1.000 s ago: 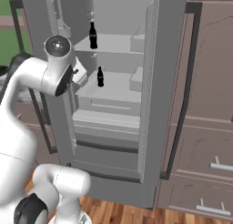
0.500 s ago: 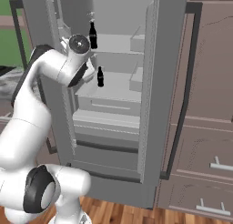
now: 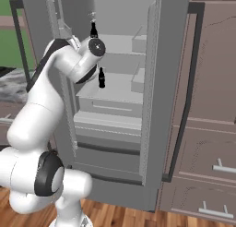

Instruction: Open the fridge, grab two sodas, and place both sodas inside the bowl with ice on the dining counter.

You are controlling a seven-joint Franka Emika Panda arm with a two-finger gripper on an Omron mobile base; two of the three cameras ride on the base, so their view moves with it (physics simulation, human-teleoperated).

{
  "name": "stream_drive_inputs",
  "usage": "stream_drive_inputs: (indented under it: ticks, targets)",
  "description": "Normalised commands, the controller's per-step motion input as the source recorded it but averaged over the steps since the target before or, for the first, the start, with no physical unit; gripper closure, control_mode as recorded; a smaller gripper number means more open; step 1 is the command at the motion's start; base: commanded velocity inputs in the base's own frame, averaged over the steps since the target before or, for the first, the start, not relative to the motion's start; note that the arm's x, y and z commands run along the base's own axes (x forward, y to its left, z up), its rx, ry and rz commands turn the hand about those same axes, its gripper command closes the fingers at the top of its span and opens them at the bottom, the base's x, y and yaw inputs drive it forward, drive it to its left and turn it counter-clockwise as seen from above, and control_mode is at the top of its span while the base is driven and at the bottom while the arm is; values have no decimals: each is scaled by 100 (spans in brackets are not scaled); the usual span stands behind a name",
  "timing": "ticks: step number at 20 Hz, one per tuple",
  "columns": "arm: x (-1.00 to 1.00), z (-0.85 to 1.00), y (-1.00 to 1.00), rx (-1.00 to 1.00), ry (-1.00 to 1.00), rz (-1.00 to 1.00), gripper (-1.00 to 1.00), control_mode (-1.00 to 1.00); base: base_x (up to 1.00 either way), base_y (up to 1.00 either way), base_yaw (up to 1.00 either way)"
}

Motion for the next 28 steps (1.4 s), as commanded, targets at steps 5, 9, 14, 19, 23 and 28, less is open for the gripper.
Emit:
stream_drive_inputs:
  ticks: [5, 9, 14, 19, 23, 28]
  targets:
    - [-19, -3, 49, 7, 0, 18, -100, -100, 0, 0, 0]
    - [-44, 0, 58, 2, 0, 22, -100, -100, 0, 0, 0]
    - [-55, 0, 59, 0, 0, 23, -100, -100, 0, 0, 0]
    - [-52, -4, 70, 0, 0, 21, -100, -100, 0, 0, 0]
    - [-45, -7, 86, 0, 0, 16, -100, -100, 0, 0, 0]
    - [-35, -9, 94, 0, 0, 13, -100, -100, 0, 0, 0]
